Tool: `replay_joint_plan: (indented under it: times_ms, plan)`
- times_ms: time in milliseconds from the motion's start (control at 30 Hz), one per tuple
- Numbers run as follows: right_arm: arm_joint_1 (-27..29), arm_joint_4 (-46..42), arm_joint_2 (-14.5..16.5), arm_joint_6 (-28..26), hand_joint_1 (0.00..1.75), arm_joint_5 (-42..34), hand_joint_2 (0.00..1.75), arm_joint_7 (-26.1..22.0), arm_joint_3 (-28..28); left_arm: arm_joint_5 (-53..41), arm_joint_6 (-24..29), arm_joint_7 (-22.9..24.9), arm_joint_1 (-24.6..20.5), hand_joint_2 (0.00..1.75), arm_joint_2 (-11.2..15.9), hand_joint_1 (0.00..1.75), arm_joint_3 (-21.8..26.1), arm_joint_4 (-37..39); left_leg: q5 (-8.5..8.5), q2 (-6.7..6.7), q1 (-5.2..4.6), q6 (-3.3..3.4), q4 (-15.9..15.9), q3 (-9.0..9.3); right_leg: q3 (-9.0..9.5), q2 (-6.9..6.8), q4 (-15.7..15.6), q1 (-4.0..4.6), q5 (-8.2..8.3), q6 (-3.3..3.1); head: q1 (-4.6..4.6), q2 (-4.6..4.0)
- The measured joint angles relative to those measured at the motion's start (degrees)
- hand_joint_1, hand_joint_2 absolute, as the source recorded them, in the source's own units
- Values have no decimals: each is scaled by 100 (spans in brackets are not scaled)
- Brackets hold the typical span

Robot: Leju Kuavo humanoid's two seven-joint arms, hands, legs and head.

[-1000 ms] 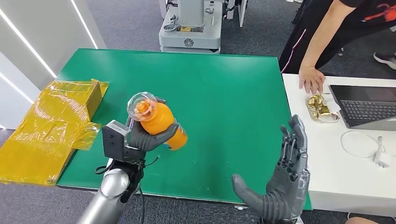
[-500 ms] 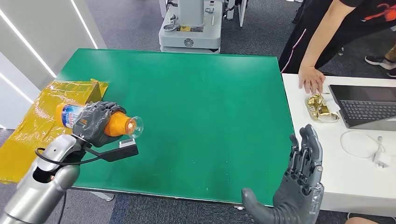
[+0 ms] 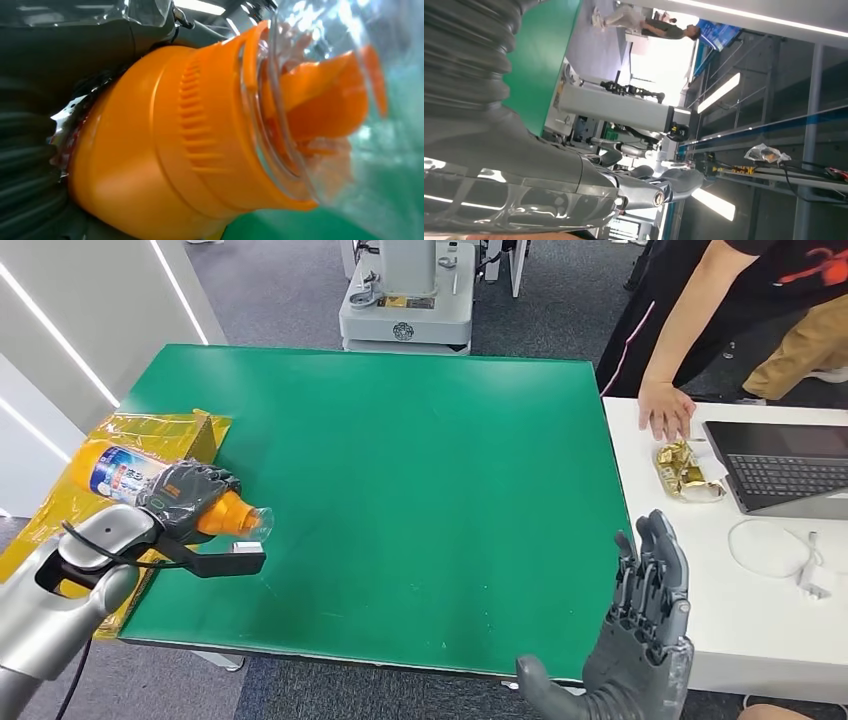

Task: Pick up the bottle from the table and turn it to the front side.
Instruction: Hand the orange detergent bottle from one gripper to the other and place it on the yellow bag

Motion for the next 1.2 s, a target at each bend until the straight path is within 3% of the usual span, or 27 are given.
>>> replay_joint_plan:
  times_ms: [200,467,1100,1133,1200]
  plan:
    - [-22,1,0,21,0,-51,175,-36,4,-157,-407,-332,-620,175,-29,175,-657,902,1,1,0,0,0,1,-1,3,1,0,2,-3,0,0]
    - [-12,1,0,32,0,-74,175,-51,12,-10,-449,-530,-1298,175,-341,175,-1356,2393,0,6,-1,-1,1,1,-2,9,1,0,3,-3,-1,0]
    - [-23,4,0,187,0,-112,175,-25,13,368,-118,-326,-1543,175,-679,173,-1606,3831,-2,0,-1,-3,-1,7,10,3,2,0,1,-3,1,0]
    - [-28,5,0,207,0,-114,175,-21,13,432,-104,-306,-1545,175,-690,143,-1577,3889,-4,0,-1,-5,-1,12,14,3,2,-1,1,-3,0,0]
    - [-43,7,0,226,0,-114,175,-4,13,553,-68,-247,-1540,175,-723,56,-1478,3995,-7,2,-1,-10,-2,22,21,5,2,-1,0,-3,0,0]
